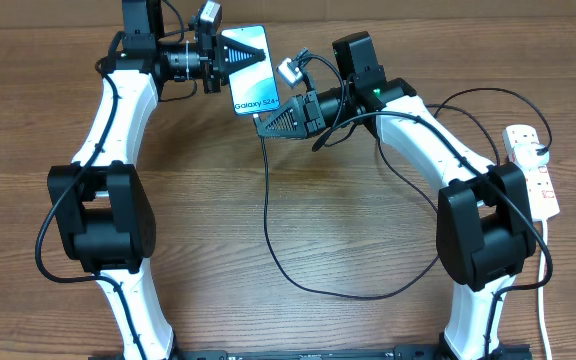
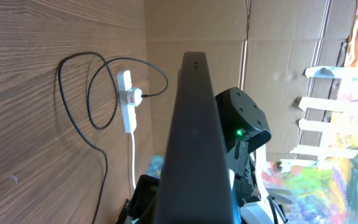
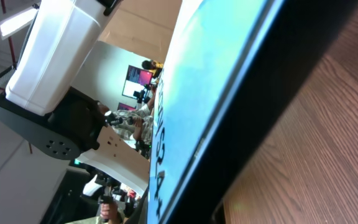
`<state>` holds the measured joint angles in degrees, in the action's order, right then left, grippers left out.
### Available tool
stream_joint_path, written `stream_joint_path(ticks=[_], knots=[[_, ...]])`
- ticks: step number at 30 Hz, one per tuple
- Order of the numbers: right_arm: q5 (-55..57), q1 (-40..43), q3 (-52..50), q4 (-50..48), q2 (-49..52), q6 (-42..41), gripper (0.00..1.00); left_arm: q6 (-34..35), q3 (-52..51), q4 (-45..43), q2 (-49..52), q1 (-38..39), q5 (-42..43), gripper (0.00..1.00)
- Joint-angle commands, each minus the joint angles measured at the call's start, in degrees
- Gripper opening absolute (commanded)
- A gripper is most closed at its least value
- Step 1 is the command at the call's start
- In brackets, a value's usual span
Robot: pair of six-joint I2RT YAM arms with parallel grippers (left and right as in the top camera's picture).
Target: Plug charger to phone and switch on socket
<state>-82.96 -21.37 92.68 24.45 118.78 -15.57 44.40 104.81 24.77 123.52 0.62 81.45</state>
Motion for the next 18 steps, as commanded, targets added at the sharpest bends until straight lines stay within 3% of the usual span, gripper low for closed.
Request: stream_joint_path(ticks=[1,18], knots=[[-3.2,0.2,0.7,-0.6,-1.6,-0.9,0.04,-2.0,0.3,-0.2,-1.8,0.5,2.2,0.04],[-4.6,0.2,0.7,0.7,-1.6,-0.9,0.04,-2.0,0.3,-0.2,-1.8,-1.1,2.2,0.04]])
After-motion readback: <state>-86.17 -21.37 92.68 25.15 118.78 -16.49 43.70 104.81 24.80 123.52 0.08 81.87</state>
